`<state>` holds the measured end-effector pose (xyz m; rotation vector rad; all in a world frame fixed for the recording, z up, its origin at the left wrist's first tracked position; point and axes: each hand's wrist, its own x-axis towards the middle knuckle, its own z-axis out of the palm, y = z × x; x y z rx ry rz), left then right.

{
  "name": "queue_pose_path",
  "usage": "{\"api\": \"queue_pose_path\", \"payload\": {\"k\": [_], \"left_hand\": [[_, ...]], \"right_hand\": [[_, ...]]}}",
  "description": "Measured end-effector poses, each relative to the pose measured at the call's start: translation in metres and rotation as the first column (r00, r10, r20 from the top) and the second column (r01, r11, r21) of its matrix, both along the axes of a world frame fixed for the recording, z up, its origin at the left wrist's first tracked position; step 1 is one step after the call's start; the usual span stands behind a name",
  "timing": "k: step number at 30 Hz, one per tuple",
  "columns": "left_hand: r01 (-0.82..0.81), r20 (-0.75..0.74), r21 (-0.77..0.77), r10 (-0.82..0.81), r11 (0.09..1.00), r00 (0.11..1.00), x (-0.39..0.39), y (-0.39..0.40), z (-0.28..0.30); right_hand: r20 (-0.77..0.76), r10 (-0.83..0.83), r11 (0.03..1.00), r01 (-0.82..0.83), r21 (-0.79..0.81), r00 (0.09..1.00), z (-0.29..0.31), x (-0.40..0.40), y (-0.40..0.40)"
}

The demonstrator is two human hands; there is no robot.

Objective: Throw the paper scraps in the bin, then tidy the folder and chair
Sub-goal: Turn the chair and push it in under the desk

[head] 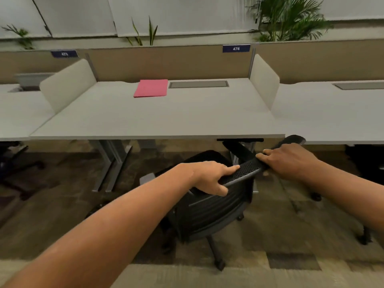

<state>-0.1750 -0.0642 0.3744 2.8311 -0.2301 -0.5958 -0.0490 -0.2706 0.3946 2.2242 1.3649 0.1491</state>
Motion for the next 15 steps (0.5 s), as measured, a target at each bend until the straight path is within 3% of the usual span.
{"api": "queue_pose_path", "payload": {"k": [9, 15], "left_hand": [[-0.277, 0.059, 0.07, 0.273, 0.958, 0.96, -0.032, 0.115, 0.008], [-0.369, 0.115, 0.01, 0.366, 0.929, 0.924, -0.028, 0.156, 0.006]], "right_hand": [[-0.029, 0.006, 0.988, -0.002, 0.153, 1.0, -0.014, -0.024, 0.101], [-0.088, -0.051, 0.969, 0.071, 0.238, 0.995, -0.023, -0.025, 0.154]]}}
